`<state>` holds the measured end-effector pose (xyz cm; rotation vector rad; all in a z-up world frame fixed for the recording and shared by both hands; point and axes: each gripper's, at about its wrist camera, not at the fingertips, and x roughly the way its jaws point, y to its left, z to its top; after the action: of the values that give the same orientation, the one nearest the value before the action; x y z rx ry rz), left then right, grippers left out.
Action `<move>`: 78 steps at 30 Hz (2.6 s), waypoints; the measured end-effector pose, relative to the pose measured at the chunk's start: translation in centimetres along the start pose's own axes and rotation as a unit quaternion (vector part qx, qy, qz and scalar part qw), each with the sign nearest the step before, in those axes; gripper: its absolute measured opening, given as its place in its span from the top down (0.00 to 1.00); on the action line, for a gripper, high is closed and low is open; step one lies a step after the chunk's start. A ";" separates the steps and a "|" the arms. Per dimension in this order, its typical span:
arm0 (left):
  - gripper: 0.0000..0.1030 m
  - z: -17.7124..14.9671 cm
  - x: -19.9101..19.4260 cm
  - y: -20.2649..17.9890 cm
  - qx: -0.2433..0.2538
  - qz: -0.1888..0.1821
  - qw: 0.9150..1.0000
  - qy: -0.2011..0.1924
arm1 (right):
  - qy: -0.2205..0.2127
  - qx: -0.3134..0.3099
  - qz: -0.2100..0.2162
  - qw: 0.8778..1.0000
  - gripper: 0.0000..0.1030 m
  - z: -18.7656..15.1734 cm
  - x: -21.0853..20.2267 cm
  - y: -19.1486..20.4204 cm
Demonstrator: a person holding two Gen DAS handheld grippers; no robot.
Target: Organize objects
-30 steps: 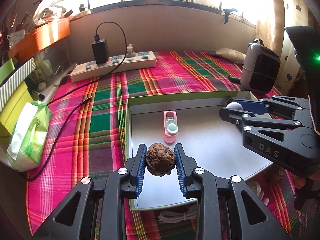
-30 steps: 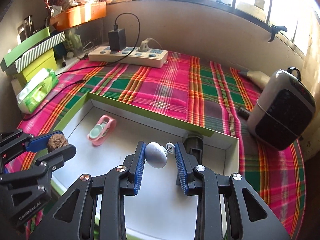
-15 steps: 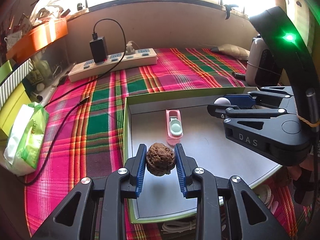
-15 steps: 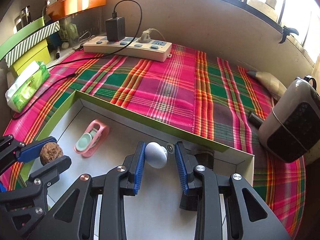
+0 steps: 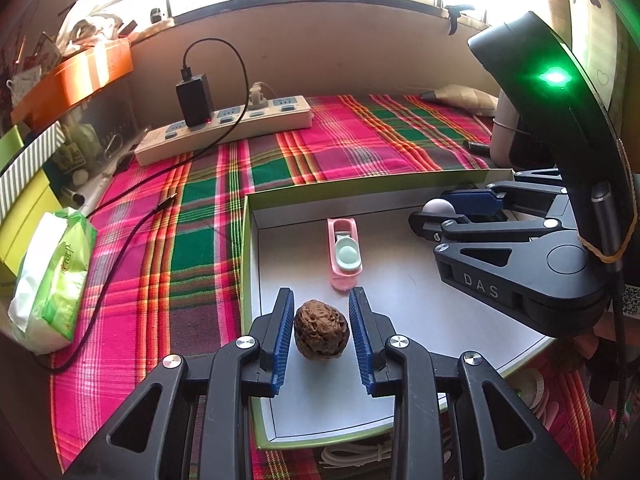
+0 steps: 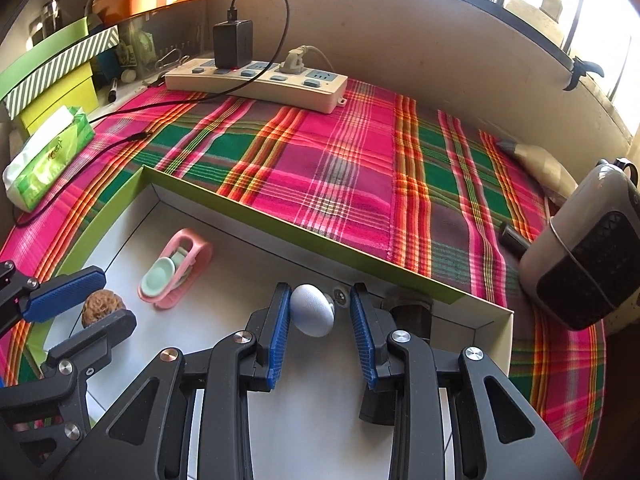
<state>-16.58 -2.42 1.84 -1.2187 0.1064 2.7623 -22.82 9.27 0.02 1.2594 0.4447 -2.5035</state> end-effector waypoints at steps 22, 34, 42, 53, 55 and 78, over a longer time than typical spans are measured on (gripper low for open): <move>0.68 0.0 -0.3 -0.2 0.000 0.004 1.000 -0.002 | -0.009 0.000 -0.006 1.000 0.57 0.0 -0.7 0.2; 0.65 -0.5 -2.6 -0.1 -0.007 0.007 1.000 -0.016 | -0.032 0.017 -0.008 0.999 0.53 -0.8 -3.2 0.1; 0.65 -1.3 -4.1 -0.3 -0.010 0.004 1.000 -0.019 | -0.048 0.032 0.000 0.998 0.53 -2.0 -5.3 0.2; 0.64 -2.4 -6.3 -0.4 -0.012 0.003 0.999 -0.031 | -0.072 0.043 0.005 0.996 0.53 -4.0 -8.3 1.0; 0.64 -2.7 -6.7 -0.6 -0.012 0.002 0.999 -0.033 | -0.074 0.046 0.006 0.996 0.53 -4.5 -8.6 1.1; 0.63 -6.4 -8.4 -0.2 -0.040 -0.051 0.998 -0.027 | -0.101 0.092 0.001 0.991 0.53 -10.1 -12.4 0.2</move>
<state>-6.31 -3.59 3.73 -1.1319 -0.0693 2.7315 -8.49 14.75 4.32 1.0509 0.1688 -2.6848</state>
